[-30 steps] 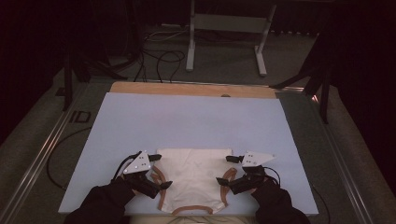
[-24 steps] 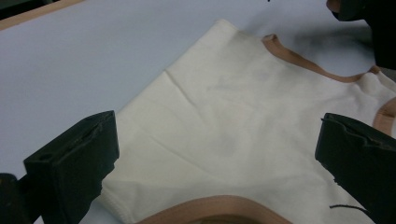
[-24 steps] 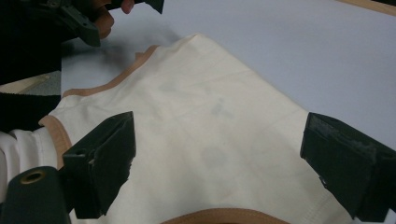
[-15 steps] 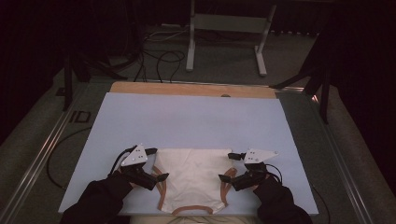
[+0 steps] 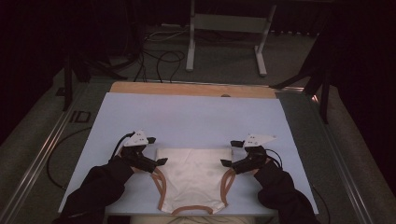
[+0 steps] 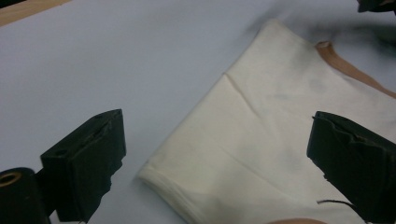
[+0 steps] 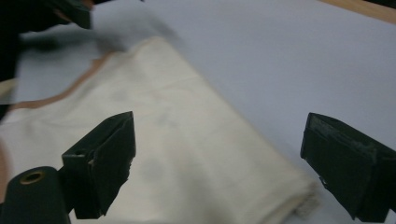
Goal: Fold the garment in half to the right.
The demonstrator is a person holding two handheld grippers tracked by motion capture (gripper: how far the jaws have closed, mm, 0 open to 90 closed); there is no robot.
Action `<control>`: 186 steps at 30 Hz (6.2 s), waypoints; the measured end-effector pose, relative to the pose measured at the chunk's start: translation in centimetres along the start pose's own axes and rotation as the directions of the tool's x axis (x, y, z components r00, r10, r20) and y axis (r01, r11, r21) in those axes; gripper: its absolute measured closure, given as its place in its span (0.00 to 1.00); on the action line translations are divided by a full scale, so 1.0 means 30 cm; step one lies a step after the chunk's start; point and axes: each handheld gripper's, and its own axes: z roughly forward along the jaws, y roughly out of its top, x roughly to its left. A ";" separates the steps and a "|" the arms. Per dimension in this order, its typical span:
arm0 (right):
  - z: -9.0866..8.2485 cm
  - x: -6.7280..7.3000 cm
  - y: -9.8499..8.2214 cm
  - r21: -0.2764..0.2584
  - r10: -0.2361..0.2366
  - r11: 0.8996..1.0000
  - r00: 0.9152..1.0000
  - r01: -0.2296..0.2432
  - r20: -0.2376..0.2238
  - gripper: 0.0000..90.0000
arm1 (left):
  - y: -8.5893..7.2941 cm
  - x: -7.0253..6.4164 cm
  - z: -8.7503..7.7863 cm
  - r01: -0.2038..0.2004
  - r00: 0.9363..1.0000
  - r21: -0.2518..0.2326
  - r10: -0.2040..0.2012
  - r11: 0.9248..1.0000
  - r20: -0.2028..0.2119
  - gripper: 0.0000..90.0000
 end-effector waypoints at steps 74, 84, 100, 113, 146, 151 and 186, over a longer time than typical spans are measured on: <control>0.093 -0.193 0.000 0.192 0.090 0.975 0.990 -0.109 0.106 0.95 | -0.010 0.189 0.102 0.183 0.981 0.107 -0.175 0.977 -0.078 0.99; 0.109 -0.240 0.027 0.174 0.107 0.976 0.983 -0.133 0.150 0.95 | 0.030 0.216 0.122 0.159 0.981 0.079 -0.149 0.984 -0.123 0.99; 0.136 -0.317 0.046 0.162 0.148 0.970 0.971 -0.179 0.187 0.95 | 0.056 0.271 0.171 0.158 0.977 0.053 -0.148 0.986 -0.156 0.99; 0.168 -0.359 0.042 0.157 0.161 0.967 0.958 -0.201 0.238 0.94 | 0.068 0.306 0.214 0.169 0.972 0.039 -0.160 0.985 -0.174 0.98; 0.184 -0.366 0.078 0.136 0.207 0.963 0.961 -0.233 0.181 0.23 | 0.109 0.279 0.195 0.218 0.961 0.043 -0.207 0.975 -0.182 0.26; 0.188 -0.340 0.095 0.134 0.181 0.970 0.972 -0.202 0.151 0.15 | 0.115 0.248 0.160 0.197 0.975 0.028 -0.193 0.980 -0.106 0.12; 0.358 -0.193 0.260 0.155 0.089 0.984 0.996 -0.092 0.028 0.15 | -0.024 -0.125 0.033 -0.077 0.981 0.045 0.068 0.996 0.181 0.16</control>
